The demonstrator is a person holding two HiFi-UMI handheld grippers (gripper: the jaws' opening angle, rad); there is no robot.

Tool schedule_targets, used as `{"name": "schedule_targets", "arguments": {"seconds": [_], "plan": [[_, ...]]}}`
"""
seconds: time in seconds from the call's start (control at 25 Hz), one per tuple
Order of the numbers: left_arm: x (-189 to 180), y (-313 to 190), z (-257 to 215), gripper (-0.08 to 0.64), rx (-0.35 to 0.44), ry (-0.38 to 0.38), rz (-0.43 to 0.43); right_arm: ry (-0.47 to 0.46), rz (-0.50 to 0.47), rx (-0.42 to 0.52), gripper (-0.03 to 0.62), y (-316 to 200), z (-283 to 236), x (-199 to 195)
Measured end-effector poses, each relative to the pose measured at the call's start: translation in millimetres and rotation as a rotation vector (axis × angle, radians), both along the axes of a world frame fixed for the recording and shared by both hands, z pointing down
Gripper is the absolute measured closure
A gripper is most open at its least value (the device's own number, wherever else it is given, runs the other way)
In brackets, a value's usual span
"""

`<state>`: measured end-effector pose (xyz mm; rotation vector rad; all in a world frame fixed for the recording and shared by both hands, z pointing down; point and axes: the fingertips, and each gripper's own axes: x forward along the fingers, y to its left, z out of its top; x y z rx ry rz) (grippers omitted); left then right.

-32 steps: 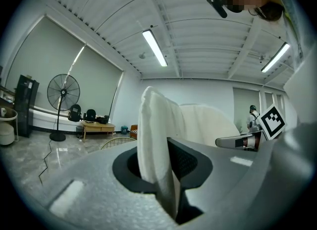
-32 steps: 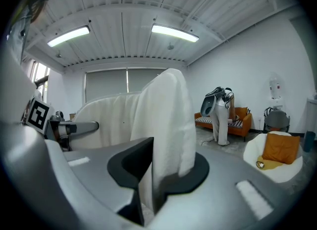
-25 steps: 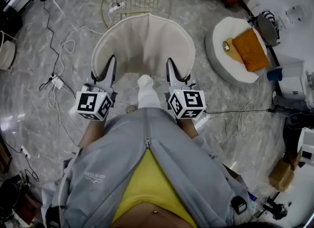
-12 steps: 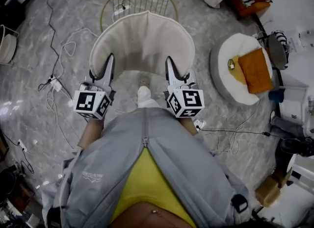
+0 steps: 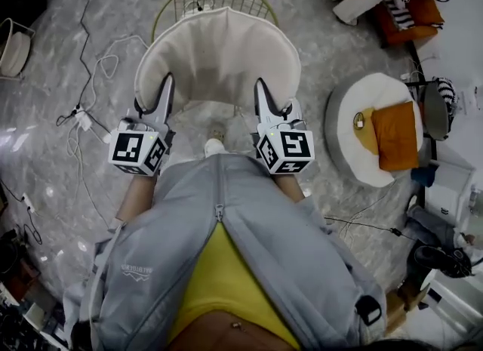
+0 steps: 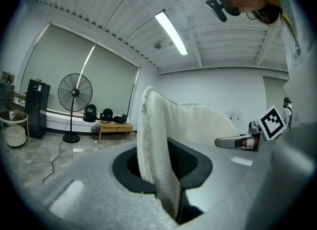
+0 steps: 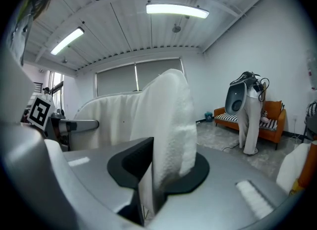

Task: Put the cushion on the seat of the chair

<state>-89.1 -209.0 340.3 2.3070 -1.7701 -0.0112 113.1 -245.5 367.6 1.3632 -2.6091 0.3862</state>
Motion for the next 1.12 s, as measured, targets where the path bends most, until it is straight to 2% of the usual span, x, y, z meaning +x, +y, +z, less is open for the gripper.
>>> {"name": "schedule_targets", "arguments": {"seconds": [0.2,0.48,0.68,1.12], "plan": [[-2,-12,17,0.505,-0.037,0.002,-0.001,-0.009,-0.009,-0.037,0.518,-12,18,-1],[-8,-38,45,0.503,-0.097,0.021,0.04,-0.001,-0.001,-0.096,0.518,-29,43,-4],[-17,-64,77,0.503,-0.148,0.059,0.062,0.038,0.002,-0.129,0.518,-49,70,-12],[-24,-109,163,0.502,-0.23,0.073,0.166,0.057,0.068,-0.204,0.518,-73,151,-15]]}}
